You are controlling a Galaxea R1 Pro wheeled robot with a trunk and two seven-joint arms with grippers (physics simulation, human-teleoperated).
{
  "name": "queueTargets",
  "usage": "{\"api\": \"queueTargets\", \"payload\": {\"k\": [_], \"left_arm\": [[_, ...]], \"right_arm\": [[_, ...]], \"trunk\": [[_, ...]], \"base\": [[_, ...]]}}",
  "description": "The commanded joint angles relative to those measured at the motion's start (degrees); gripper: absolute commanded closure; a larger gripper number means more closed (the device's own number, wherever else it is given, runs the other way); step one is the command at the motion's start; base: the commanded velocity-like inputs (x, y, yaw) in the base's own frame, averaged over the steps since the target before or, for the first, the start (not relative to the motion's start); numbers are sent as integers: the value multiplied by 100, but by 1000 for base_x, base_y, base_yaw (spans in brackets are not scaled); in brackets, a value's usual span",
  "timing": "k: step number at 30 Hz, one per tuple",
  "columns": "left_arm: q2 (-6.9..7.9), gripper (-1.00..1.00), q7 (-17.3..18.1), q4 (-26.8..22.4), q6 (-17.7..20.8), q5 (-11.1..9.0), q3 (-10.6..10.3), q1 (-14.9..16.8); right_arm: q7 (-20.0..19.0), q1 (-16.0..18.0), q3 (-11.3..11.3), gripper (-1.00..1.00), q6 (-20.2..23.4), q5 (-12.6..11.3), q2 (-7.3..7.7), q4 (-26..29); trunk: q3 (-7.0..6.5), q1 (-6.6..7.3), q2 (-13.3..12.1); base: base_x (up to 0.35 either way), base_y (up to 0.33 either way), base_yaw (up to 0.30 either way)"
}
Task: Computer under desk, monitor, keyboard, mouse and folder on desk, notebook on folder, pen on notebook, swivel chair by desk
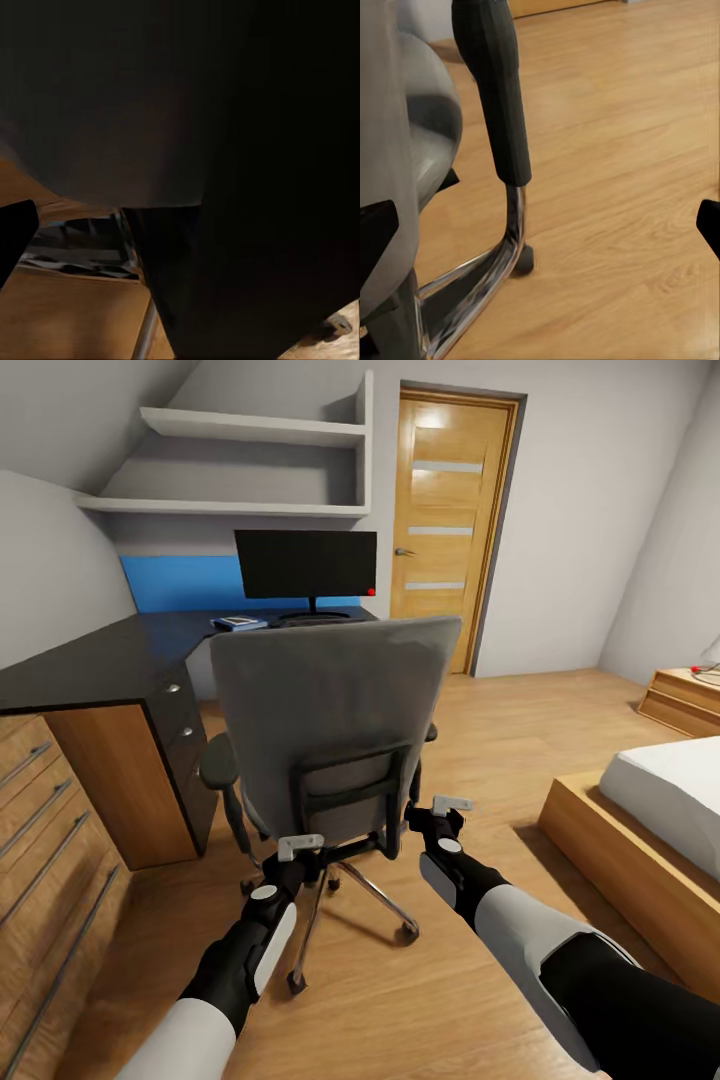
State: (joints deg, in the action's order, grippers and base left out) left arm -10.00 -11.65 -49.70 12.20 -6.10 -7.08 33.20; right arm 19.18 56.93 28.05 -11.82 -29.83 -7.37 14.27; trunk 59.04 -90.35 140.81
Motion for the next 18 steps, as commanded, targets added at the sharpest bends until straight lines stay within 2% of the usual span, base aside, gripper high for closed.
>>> {"api": "queueTargets", "payload": {"k": [1, 10, 15, 18], "left_arm": [[0, -100, -39, -5, 20, -62, -12, 2], [0, -100, -39, -1, 26, -144, -12, 2], [0, -100, -39, -2, 23, -146, -12, 2], [0, -100, -39, 3, 26, -146, -12, 2]], "right_arm": [[7, 7, 69, -100, -22, -49, -1, -3], [7, 8, 69, -100, -22, -49, -1, -3], [7, 8, 69, -100, -22, -49, -1, -3], [7, 5, 69, -100, -24, -49, -1, -3]], "trunk": [[5, -1, 2], [5, -1, 2], [5, -1, 2], [5, -1, 2]], "base": [[160, 263, 0], [58, 91, 0], [41, 212, 0], [17, 71, 0]]}}
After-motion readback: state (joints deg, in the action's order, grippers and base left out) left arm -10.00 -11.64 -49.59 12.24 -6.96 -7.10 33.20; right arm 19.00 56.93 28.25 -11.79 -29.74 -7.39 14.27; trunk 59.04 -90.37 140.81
